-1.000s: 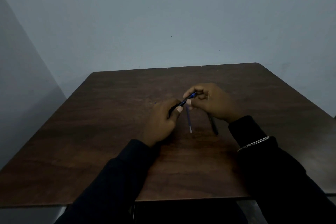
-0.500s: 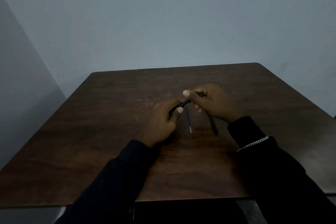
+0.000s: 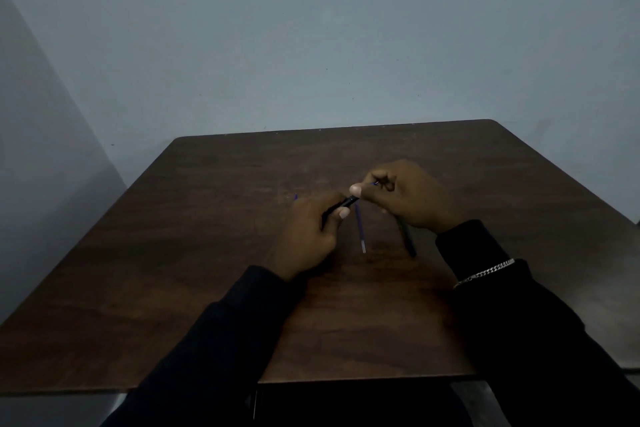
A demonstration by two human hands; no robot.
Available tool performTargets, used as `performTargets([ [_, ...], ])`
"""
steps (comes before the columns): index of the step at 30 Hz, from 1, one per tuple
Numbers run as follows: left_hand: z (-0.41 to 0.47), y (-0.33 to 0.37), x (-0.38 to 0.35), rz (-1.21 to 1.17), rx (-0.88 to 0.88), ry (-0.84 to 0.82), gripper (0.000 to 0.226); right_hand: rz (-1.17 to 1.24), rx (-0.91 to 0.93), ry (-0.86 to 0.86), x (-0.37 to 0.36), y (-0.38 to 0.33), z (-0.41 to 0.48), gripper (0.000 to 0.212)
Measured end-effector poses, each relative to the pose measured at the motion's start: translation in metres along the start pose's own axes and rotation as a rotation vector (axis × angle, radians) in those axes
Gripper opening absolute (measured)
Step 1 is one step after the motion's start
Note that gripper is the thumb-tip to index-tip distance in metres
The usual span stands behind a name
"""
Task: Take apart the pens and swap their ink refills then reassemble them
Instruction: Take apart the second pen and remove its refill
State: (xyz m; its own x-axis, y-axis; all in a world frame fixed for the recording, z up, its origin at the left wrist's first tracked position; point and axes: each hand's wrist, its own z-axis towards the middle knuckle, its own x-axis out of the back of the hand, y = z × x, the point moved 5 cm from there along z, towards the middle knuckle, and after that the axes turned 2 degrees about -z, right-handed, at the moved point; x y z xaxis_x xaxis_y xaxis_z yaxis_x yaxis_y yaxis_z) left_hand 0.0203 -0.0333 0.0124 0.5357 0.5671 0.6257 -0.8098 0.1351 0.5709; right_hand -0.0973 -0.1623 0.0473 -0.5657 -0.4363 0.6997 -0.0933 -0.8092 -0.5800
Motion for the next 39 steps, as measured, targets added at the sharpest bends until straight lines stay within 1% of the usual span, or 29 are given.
performTargets([
  [4, -0.001, 0.003, -0.001, 0.003, -0.008, -0.016, 0.016, -0.029, 0.010, -0.009, -0.002, -0.004, 0.001, 0.052],
  [6, -0.001, 0.004, -0.001, -0.014, -0.002, -0.012, 0.021, 0.009, 0.002, -0.013, -0.002, -0.003, 0.000, 0.052],
  [8, -0.001, 0.003, -0.002, -0.024, 0.018, 0.004, 0.023, 0.083, -0.040, -0.002, 0.002, 0.001, 0.000, 0.048],
  [11, 0.000, 0.000, -0.002, -0.051, 0.070, 0.002, 0.027, 0.177, -0.213, 0.132, 0.018, 0.018, 0.000, 0.052],
  [13, -0.001, 0.000, -0.003, -0.055, 0.083, -0.013, 0.029, 0.233, -0.308, 0.238, 0.033, 0.036, -0.002, 0.049],
  [15, -0.001, 0.001, -0.004, -0.061, 0.078, -0.012, 0.028, 0.145, -0.363, 0.270, 0.044, 0.050, -0.006, 0.046],
  [18, -0.001, 0.001, -0.004, -0.073, 0.081, -0.011, 0.029, -0.146, -0.468, 0.208, 0.048, 0.068, -0.011, 0.041],
  [20, -0.001, 0.000, -0.005, -0.070, 0.086, -0.014, 0.030, -0.263, -0.559, 0.125, 0.048, 0.079, -0.012, 0.036],
  [22, -0.001, -0.001, -0.005, -0.053, 0.085, -0.012, 0.031, -0.286, -0.631, 0.037, 0.045, 0.085, -0.013, 0.030],
  [25, -0.001, -0.001, -0.006, -0.053, 0.078, -0.013, 0.032, -0.271, -0.704, -0.041, 0.040, 0.083, -0.014, 0.019],
  [29, -0.001, -0.002, -0.006, -0.050, 0.077, -0.019, 0.031, -0.296, -0.774, -0.130, 0.030, 0.079, -0.014, 0.023],
  [32, -0.001, -0.002, -0.006, -0.052, 0.077, -0.019, 0.031, -0.376, -0.760, -0.143, 0.030, 0.075, -0.013, 0.016],
  [34, -0.001, -0.002, -0.006, -0.050, 0.074, -0.018, 0.031, -0.399, -0.764, -0.142, 0.030, 0.073, -0.013, 0.028],
  [35, -0.001, -0.002, -0.006, -0.045, 0.075, -0.018, 0.031, -0.399, -0.770, -0.132, 0.031, 0.071, -0.014, 0.029],
  [38, -0.001, -0.003, -0.007, -0.048, 0.067, -0.009, 0.033, -0.364, -0.772, -0.023, 0.036, 0.070, -0.016, 0.016],
  [39, -0.001, -0.004, -0.007, -0.053, 0.070, -0.007, 0.033, -0.319, -0.762, 0.044, 0.038, 0.069, -0.016, 0.017],
])
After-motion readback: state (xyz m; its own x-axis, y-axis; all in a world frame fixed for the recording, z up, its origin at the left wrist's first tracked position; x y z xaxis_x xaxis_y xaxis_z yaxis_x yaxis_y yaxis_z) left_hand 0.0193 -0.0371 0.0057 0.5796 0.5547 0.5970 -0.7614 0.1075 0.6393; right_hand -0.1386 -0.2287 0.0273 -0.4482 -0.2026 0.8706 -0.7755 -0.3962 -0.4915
